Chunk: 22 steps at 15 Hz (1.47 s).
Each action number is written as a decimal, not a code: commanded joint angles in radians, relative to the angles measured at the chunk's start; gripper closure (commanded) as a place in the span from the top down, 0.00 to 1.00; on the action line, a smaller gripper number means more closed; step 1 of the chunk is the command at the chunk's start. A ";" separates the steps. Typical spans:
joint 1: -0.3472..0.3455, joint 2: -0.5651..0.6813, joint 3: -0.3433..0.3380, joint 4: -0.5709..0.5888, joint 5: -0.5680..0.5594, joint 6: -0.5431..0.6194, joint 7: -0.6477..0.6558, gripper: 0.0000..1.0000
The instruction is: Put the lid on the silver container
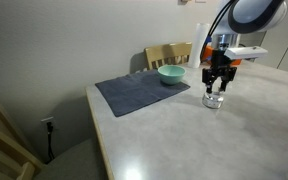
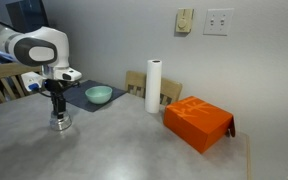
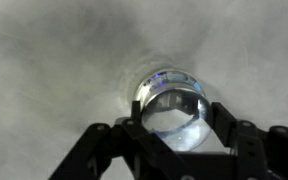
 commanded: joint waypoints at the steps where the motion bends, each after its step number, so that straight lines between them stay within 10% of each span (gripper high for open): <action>1: -0.012 0.019 0.017 0.010 0.019 -0.014 -0.024 0.44; 22: 0.041 0.060 -0.053 0.008 -0.131 0.071 0.108 0.44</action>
